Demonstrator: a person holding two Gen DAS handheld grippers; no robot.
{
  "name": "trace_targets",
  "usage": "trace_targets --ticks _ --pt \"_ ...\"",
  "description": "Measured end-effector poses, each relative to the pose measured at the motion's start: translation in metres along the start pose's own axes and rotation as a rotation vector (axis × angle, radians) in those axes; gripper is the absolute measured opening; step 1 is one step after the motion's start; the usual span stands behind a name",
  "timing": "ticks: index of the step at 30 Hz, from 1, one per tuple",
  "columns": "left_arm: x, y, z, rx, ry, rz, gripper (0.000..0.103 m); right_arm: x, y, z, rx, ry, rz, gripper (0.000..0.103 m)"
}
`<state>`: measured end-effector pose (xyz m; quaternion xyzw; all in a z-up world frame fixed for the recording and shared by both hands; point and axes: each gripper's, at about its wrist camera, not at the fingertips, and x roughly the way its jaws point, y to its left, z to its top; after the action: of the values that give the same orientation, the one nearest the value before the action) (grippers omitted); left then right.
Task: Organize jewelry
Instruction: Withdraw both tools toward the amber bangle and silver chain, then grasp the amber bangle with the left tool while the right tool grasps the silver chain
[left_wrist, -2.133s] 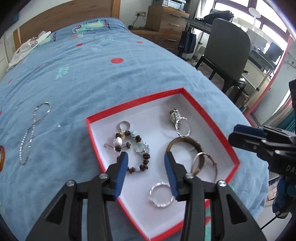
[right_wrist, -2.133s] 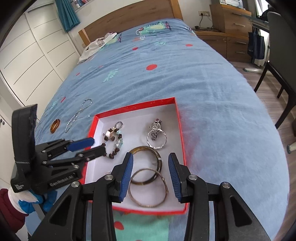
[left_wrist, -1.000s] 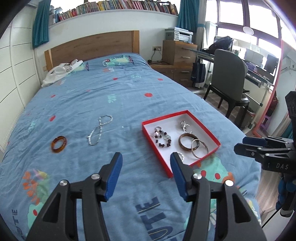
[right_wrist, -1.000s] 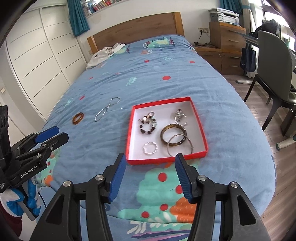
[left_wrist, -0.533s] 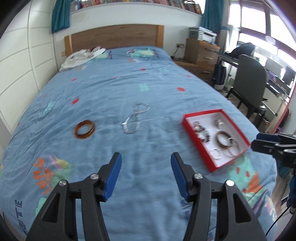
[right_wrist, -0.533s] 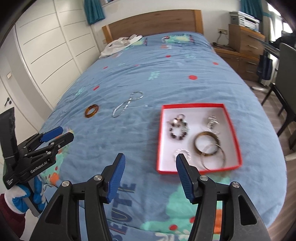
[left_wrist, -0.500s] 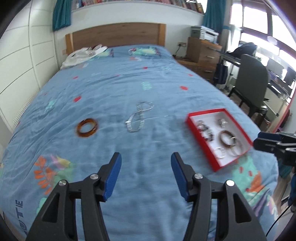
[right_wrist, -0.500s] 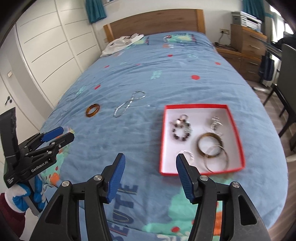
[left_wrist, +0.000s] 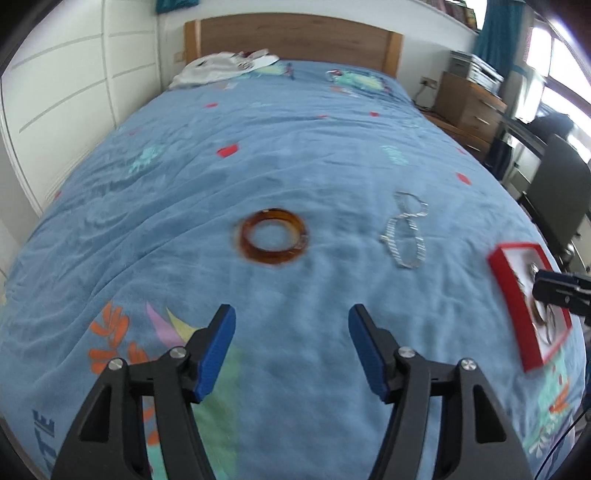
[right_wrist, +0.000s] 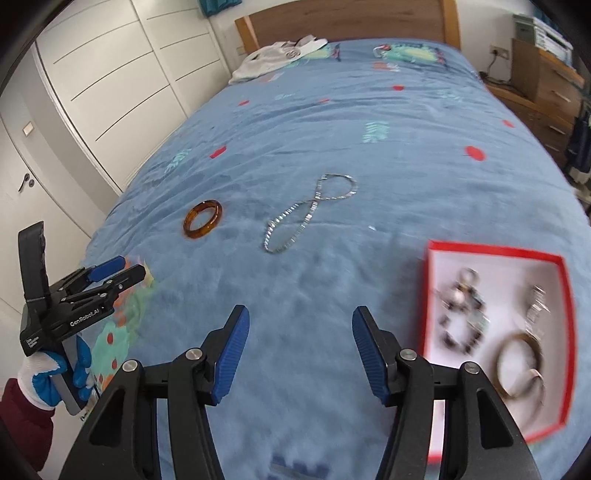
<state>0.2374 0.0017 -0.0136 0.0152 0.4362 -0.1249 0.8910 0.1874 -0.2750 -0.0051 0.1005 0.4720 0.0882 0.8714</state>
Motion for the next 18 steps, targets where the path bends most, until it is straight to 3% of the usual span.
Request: trace_targets --ticks 6,18 --pt "0.040 0.017 0.026 -0.028 0.003 -0.053 0.062 0.059 0.006 0.037 -0.005 0.029 0.025 0.060" --pt "0.115 -0.012 0.055 0.090 0.046 -0.060 0.062 0.143 -0.014 0.084 0.075 0.064 0.063 0.060"
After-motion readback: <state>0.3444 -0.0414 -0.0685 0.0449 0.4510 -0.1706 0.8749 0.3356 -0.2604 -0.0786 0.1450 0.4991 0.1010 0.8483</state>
